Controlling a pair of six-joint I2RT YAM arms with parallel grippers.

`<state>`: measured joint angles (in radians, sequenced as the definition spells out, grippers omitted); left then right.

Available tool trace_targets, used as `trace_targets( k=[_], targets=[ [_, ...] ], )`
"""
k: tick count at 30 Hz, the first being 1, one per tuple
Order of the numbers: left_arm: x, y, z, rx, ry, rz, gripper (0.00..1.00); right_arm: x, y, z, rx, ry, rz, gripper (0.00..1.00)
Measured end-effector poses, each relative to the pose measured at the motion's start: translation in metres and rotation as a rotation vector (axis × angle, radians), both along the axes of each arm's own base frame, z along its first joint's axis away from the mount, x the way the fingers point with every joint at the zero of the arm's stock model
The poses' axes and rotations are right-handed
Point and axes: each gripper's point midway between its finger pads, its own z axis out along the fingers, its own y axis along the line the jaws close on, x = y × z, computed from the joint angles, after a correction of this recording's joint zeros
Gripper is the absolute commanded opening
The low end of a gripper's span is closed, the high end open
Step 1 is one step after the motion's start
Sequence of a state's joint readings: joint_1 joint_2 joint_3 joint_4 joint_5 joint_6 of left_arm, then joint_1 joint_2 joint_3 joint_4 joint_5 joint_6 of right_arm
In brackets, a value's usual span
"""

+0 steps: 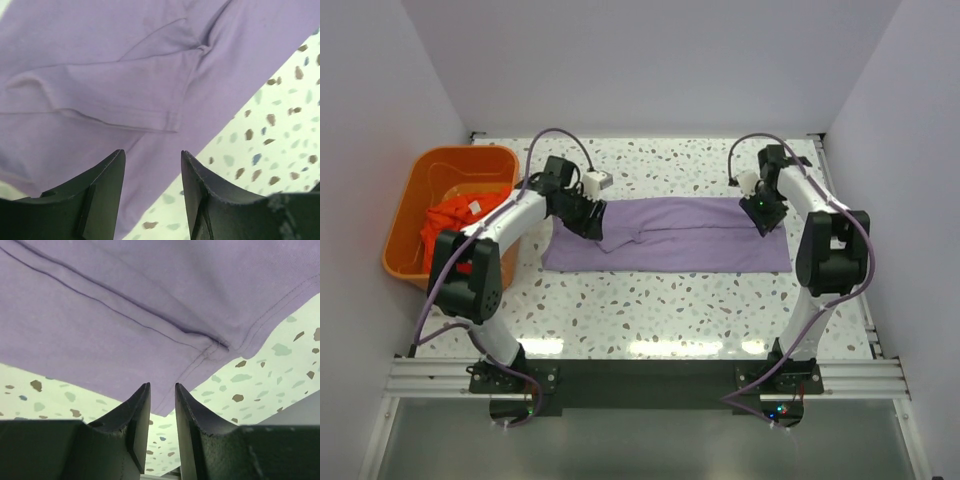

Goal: Fold and stack the t-shirts
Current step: Fold the tshirt

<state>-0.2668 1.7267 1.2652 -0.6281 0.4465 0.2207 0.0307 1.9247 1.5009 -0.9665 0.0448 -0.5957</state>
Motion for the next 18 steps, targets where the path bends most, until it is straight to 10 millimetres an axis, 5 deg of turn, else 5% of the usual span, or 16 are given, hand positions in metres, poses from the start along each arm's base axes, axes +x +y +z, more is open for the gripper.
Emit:
trace_targets(
  k=[8,18],
  targets=[
    [-0.025,-0.015,-0.026,-0.041,0.117,0.081,0.49,-0.005,0.017,0.011,0.066,0.002,0.004,0.31],
    [-0.02,-0.025,-0.048,-0.048,0.164,0.125,0.45,-0.008,0.02,0.011,0.067,0.012,0.012,0.31]
  ],
)
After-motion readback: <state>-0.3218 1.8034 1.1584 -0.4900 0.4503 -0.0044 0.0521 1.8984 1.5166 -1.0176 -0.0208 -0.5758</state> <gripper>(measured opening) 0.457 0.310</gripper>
